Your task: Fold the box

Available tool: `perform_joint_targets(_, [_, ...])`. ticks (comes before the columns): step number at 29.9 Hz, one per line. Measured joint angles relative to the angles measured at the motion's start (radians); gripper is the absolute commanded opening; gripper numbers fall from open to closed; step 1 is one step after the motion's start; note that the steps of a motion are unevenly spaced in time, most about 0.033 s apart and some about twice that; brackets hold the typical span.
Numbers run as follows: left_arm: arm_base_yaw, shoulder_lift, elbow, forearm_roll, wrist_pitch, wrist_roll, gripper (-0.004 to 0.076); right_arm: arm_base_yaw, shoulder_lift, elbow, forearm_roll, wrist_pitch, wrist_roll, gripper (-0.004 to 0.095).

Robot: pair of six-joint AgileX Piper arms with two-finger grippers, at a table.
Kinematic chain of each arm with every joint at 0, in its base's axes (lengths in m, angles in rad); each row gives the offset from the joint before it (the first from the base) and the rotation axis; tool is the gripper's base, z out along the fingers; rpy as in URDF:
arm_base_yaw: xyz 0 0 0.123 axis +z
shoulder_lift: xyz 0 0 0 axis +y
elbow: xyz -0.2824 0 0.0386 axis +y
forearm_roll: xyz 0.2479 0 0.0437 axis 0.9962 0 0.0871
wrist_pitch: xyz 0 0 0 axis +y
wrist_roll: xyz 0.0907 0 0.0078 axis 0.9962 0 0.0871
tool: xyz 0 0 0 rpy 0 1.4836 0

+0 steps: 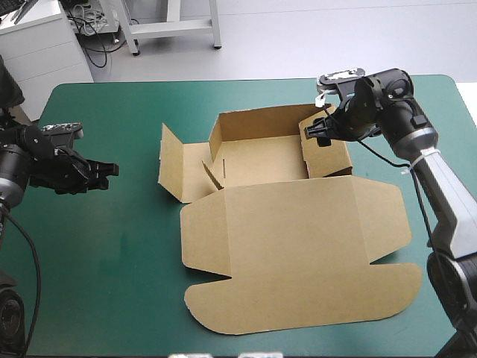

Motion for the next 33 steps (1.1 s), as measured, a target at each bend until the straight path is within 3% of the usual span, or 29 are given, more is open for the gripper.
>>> perform_joint_targets(8, [0.000,0.000,0.000,-0.002,0.002,0.004,0.0341,-0.137,0.116,0.001,0.105,-0.072,-0.045,0.0721])
perform_joint_targets(18, [0.000,0.000,0.000,-0.004,0.001,0.008,0.0341,-0.147,0.297,-0.117,0.181,-0.071,-0.083,0.0678])
perform_joint_targets(29, [0.000,0.000,0.000,-0.004,0.002,0.009,0.0341,-0.147,0.398,-0.197,0.177,-0.016,-0.092,0.0157])
perform_joint_targets(31, [0.000,0.000,0.000,-0.004,0.002,0.010,0.0341,-0.147,0.405,-0.198,0.168,-0.013,-0.092,0.0018])
perform_joint_targets(33, [0.000,0.000,0.000,-0.004,0.002,0.011,0.0341,-0.147,0.408,-0.199,0.155,-0.012,-0.092,-0.0018])
